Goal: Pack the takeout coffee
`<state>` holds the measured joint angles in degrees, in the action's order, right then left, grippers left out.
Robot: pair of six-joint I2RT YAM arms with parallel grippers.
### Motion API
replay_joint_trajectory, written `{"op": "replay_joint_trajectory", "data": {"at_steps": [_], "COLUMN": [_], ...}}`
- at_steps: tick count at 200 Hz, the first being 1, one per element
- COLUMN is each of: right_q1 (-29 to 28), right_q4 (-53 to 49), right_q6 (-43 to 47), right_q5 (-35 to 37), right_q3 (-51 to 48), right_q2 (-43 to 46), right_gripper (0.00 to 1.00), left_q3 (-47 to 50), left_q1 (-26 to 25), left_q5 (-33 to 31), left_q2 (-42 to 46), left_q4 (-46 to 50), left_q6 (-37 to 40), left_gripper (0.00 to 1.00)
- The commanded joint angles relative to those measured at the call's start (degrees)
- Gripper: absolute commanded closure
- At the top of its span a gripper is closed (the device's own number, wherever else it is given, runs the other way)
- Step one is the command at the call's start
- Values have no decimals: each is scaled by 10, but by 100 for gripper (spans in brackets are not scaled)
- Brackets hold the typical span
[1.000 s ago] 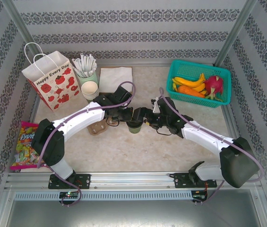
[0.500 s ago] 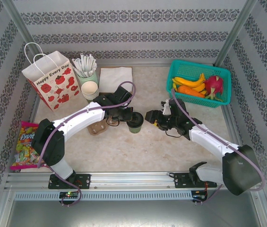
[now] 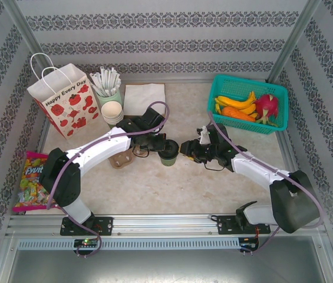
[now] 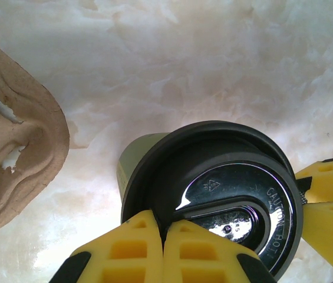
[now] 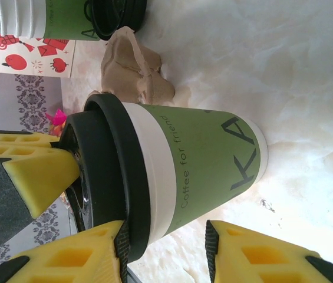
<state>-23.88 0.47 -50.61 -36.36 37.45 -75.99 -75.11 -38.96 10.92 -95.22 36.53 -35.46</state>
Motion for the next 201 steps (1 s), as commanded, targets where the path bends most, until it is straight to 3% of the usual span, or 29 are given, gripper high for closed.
{"op": "replay_joint_trajectory", "data": {"at_steps": [1, 43, 147, 201], "right_q1": [-8, -16, -27, -26], "right_q4": [15, -3, -126, -132], "right_q6": [13, 12, 8, -13], "right_q5": [-13, 6, 131, 179], "right_q3": [17, 30, 21, -44], "right_q2": [-11, -24, -39, -108], "right_gripper": [58, 63, 68, 67], "left_q3": [27, 29, 13, 53], "left_q1": [-5, -5, -4, 13], "left_q5": [-2, -1, -1, 12], "left_q2": [-28, -29, -51, -128], "left_q4": [17, 16, 42, 54], "left_q6": [-11, -12, -15, -37], "left_gripper": [100, 100, 100, 100]}}
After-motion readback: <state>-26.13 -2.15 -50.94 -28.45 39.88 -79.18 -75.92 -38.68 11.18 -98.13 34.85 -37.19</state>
